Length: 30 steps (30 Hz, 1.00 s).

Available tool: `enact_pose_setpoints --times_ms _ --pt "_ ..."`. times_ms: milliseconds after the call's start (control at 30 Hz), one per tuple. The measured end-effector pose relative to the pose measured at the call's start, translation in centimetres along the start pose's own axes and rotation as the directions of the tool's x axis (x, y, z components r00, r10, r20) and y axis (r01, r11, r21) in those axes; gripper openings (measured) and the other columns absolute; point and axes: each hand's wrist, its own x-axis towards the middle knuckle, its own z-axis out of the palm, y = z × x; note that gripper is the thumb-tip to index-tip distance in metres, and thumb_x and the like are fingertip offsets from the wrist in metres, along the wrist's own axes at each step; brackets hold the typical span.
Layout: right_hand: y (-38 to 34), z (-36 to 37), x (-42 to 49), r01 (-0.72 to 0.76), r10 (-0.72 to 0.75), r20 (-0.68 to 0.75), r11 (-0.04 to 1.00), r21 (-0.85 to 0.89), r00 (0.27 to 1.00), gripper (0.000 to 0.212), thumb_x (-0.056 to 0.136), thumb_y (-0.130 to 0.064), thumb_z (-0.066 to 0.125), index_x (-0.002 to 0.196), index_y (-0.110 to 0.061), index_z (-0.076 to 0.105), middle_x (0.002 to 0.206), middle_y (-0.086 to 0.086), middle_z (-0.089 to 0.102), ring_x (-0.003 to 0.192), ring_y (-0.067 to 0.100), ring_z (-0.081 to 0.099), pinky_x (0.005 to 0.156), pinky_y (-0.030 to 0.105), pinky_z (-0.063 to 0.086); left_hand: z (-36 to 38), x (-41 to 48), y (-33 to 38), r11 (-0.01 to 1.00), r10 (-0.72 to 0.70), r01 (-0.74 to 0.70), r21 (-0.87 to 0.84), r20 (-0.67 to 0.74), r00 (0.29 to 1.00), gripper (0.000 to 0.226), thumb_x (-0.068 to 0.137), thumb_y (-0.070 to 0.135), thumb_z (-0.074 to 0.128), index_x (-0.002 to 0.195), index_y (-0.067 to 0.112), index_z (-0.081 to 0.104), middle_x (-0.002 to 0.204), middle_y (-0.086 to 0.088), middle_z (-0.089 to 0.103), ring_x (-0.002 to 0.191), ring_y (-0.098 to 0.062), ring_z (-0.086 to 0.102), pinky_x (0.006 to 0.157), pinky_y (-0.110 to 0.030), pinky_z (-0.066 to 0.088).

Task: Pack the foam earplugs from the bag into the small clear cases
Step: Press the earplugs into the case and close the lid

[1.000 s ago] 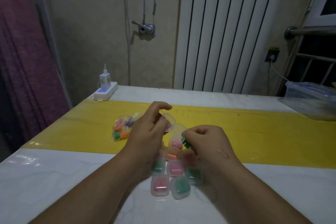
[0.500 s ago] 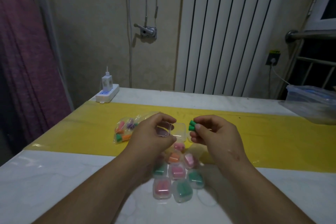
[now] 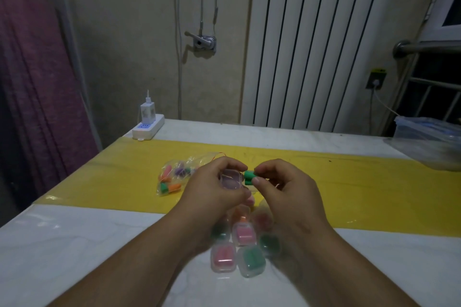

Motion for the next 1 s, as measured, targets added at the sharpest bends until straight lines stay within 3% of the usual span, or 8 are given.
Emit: enact_pose_setpoints --times_ms 233,333,433,567,667,733,800,1000 --pt "0.2 0.1 0.1 0.078 -0.086 -0.054 0.987 -0.14 0.995 0.009 0.084 -0.029 0.071 0.086 -0.036 0.074 0.091 -0.018 0.057 0.09 -0.002 0.053 0.07 0.012 0.039 0.0 0.1 -0.1 1.0 -0.008 0.008 -0.006 -0.001 1.0 0.038 0.072 -0.007 0.078 0.098 0.018 0.068 0.1 -0.006 0.065 0.068 0.002 0.065 0.054 -0.009 0.049" --pt "0.3 0.2 0.2 0.037 -0.048 -0.068 0.988 -0.147 0.997 0.005 0.085 -0.031 0.07 0.084 -0.035 0.074 0.089 -0.015 0.057 0.08 -0.002 0.052 0.064 0.013 0.036 0.0 0.0 0.1 0.999 -0.018 0.018 -0.026 0.002 1.0 0.038 0.072 -0.01 0.077 0.1 0.014 0.067 0.098 -0.006 0.065 0.065 0.003 0.066 0.053 -0.009 0.049" --pt "0.4 0.4 0.1 -0.044 0.041 -0.08 0.999 -0.029 0.996 0.007 0.084 -0.027 0.071 0.082 -0.032 0.066 0.082 -0.012 0.061 0.068 0.0 0.053 0.059 0.013 0.04 -0.1 0.0 0.2 1.0 -0.016 0.016 -0.01 0.013 1.0 0.038 0.073 -0.009 0.077 0.1 0.015 0.068 0.098 -0.005 0.065 0.067 0.005 0.065 0.053 -0.008 0.049" --pt "-0.2 0.3 0.0 -0.235 0.227 0.061 0.928 0.289 0.972 0.012 0.091 -0.014 0.067 0.099 -0.021 0.061 0.081 0.004 0.071 0.059 0.007 0.067 0.052 0.018 0.049 -0.2 -0.2 0.1 1.0 -0.008 0.009 -0.014 0.036 0.999 0.045 0.074 -0.01 0.075 0.106 0.019 0.066 0.095 -0.003 0.066 0.065 0.005 0.065 0.053 -0.009 0.048" --pt "-0.2 0.0 0.3 -0.269 0.265 0.061 0.894 0.359 0.962 0.012 0.09 -0.01 0.067 0.101 -0.014 0.067 0.079 0.006 0.073 0.057 0.008 0.067 0.055 0.02 0.051 -0.8 0.4 0.1 0.998 0.003 0.0 -0.057 0.057 0.998 0.038 0.083 0.001 0.071 0.112 0.024 0.061 0.088 -0.004 0.071 0.074 -0.01 0.07 0.062 -0.021 0.054" --pt "-0.1 0.0 0.5 -0.262 0.27 0.035 0.883 0.389 0.962 0.009 0.089 -0.007 0.068 0.097 -0.008 0.069 0.077 0.007 0.071 0.056 0.008 0.064 0.054 0.02 0.052 -1.1 1.0 0.1 0.986 -0.042 0.048 -0.158 0.04 0.998 0.017 0.092 0.007 0.057 0.105 0.017 0.06 0.087 -0.009 0.071 0.077 -0.019 0.069 0.065 -0.03 0.055" --pt "-0.2 -0.1 0.5 -0.259 0.272 0.026 0.876 0.407 0.962 0.006 0.088 -0.004 0.068 0.093 -0.007 0.069 0.075 0.007 0.07 0.054 0.007 0.063 0.054 0.02 0.053 -1.3 1.4 -0.1 0.958 -0.081 0.094 -0.271 0.06 0.995 0.017 0.095 0.003 0.044 0.096 0.011 0.059 0.087 -0.014 0.07 0.078 -0.025 0.067 0.067 -0.033 0.056" --pt "-0.7 -0.3 0.2 -0.271 0.277 0.056 0.845 0.461 0.959 0.009 0.082 -0.009 0.075 0.09 -0.009 0.072 0.073 0.005 0.072 0.057 0.009 0.063 0.056 0.021 0.054 -1.3 1.0 -0.8 0.982 -0.034 0.059 -0.182 0.138 0.99 0.016 0.083 0.005 0.069 0.095 0.016 0.068 0.096 -0.006 0.072 0.087 -0.026 0.07 0.081 -0.044 0.057"
